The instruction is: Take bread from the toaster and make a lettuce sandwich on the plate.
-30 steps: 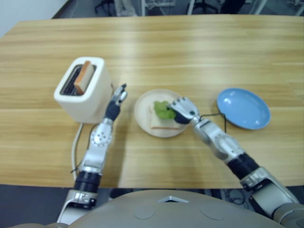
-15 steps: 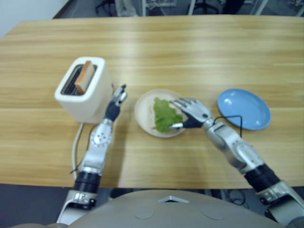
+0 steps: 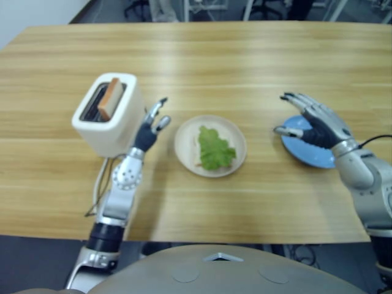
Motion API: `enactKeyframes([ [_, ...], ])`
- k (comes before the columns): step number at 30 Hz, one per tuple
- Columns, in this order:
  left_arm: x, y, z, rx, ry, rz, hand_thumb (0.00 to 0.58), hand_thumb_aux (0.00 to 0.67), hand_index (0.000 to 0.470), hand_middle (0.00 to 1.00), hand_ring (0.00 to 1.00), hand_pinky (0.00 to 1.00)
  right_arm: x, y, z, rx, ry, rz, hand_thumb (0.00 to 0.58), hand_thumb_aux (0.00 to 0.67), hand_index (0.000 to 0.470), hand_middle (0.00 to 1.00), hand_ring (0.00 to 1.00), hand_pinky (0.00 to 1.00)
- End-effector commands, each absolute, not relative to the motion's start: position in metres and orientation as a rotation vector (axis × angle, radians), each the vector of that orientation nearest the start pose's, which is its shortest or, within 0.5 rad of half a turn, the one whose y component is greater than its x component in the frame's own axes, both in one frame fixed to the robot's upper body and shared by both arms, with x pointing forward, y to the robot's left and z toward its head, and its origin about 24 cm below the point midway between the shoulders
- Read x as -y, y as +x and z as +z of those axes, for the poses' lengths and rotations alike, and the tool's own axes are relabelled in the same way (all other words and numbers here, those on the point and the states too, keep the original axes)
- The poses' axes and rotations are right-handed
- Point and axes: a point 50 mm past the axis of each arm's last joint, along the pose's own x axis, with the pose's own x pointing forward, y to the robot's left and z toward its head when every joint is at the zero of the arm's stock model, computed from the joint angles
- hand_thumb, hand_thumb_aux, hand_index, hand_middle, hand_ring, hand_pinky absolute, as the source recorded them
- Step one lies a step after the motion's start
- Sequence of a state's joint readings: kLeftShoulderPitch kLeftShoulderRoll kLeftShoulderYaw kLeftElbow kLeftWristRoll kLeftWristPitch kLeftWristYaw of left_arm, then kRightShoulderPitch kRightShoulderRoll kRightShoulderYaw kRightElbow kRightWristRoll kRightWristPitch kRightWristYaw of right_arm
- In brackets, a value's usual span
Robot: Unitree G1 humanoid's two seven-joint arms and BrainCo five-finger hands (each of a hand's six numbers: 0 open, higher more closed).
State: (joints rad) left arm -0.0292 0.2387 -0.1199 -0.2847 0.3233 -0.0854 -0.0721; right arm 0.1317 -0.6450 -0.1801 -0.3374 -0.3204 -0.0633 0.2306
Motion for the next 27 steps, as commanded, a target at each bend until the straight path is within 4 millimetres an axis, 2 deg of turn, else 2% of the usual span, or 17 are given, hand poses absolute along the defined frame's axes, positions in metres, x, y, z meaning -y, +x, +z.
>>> enactKeyframes([
  [1, -0.153, 0.240, 0.173, 0.558, 0.771, -0.151, 0.000, 0.000, 0.000, 0.00, 0.00, 0.00, 0.245, 0.224, 0.122, 0.134, -0.721, 0.140, 0.000, 0.000, 0.000, 0.00, 0.00, 0.00],
  [4, -0.175, 0.241, 0.203, 0.565, 1.039, -0.048, 0.000, 0.000, 0.000, 0.00, 0.00, 0.00, 0.242, 0.226, 0.109, 0.108, -0.628, 0.113, 0.000, 0.000, 0.000, 0.00, 0.00, 0.00],
  [9, -0.216, 0.250, 0.218, 0.409, 1.380, 0.127, 0.000, 0.000, 0.000, 0.00, 0.00, 0.00, 0.243, 0.226, 0.098, 0.083, -0.592, 0.088, 0.000, 0.000, 0.000, 0.00, 0.00, 0.00],
  [11, -0.231, 0.255, 0.211, 0.308, 1.436, 0.151, 0.000, 0.000, 0.000, 0.00, 0.00, 0.00, 0.244, 0.226, 0.097, 0.079, -0.588, 0.085, 0.000, 0.000, 0.000, 0.00, 0.00, 0.00],
  [17, -0.262, 0.269, 0.170, 0.029, 1.511, 0.153, 0.000, 0.000, 0.000, 0.00, 0.00, 0.00, 0.246, 0.225, 0.094, 0.070, -0.589, 0.079, 0.000, 0.000, 0.000, 0.00, 0.00, 0.00],
  [21, -0.266, 0.271, 0.150, -0.066, 1.503, 0.119, 0.000, 0.000, 0.000, 0.00, 0.00, 0.00, 0.247, 0.224, 0.091, 0.059, -0.594, 0.078, 0.000, 0.000, 0.000, 0.00, 0.00, 0.00],
  [27, -0.268, 0.275, 0.138, -0.128, 1.498, 0.090, 0.000, 0.000, 0.000, 0.00, 0.00, 0.00, 0.249, 0.223, 0.089, 0.051, -0.598, 0.071, 0.000, 0.000, 0.000, 0.00, 0.00, 0.00],
])
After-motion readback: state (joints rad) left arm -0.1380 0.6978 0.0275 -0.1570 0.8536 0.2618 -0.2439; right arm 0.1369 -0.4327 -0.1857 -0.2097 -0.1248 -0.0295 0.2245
